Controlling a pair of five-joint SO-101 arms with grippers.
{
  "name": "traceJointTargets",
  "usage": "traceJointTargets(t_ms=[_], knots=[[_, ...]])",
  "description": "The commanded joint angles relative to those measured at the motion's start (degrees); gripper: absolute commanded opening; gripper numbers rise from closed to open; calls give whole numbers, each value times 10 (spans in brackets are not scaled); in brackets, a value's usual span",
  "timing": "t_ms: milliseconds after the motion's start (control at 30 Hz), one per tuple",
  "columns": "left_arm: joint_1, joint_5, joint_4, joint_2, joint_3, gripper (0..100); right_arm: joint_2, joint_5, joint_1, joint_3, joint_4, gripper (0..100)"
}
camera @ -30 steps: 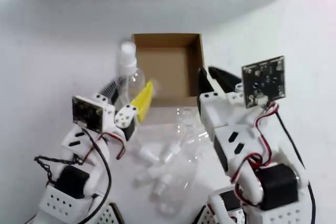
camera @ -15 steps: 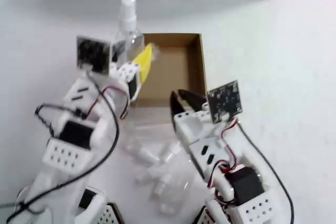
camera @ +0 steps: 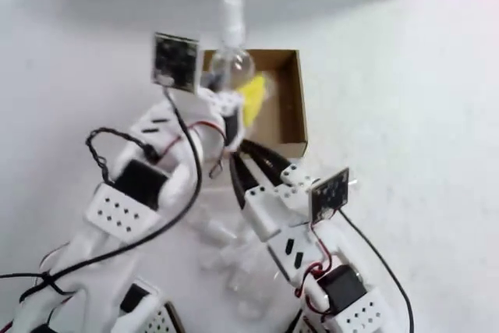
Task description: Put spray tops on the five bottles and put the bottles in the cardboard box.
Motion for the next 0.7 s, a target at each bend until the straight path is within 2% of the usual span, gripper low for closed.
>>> traceJointTargets(t_ms=[0, 267, 433, 667], knots=[[29, -13, 24, -35, -45, 20, -8, -1, -13, -5, -20, 16], [59, -16, 84, -82, -35, 20, -9, 3, -9, 8, -21, 16], [53, -16, 113, -114, -33, 20, -9, 4, -7, 8, -17, 16], [58, -17, 135, -149, -24, 20, -9, 4, 39, 8, -17, 16]])
